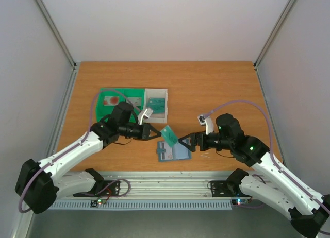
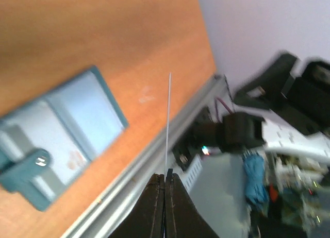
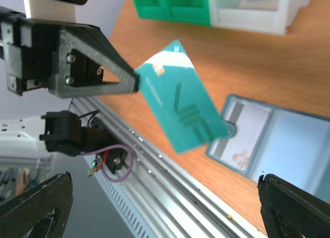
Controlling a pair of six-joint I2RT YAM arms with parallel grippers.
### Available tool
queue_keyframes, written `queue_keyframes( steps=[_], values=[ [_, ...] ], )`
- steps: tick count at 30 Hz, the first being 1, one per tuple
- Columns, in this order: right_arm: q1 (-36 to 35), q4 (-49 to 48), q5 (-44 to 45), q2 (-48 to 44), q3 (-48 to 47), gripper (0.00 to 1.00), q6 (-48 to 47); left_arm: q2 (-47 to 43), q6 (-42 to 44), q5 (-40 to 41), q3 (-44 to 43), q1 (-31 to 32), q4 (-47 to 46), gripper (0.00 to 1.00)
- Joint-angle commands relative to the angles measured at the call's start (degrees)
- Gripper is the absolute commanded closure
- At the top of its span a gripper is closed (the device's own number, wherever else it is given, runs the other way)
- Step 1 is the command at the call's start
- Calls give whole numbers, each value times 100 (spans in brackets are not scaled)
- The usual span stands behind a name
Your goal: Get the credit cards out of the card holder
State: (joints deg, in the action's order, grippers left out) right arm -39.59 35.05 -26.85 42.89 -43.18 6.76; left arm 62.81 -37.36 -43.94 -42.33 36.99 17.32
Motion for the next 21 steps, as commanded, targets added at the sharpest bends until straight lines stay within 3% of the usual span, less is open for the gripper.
queue_keyframes(
  steps=[1,14,21],
  values=[
    [3,268,755,-322,31,1,127,292,-195,1125,-336,-333,-114,100],
    [3,353,954,-355,68,2,186,2138,-94,3677,-1689,-1059,8,100],
    [2,310,1002,-330,147,2,224,3130,-190,4018,-2137,-1133,-520,100]
  ],
)
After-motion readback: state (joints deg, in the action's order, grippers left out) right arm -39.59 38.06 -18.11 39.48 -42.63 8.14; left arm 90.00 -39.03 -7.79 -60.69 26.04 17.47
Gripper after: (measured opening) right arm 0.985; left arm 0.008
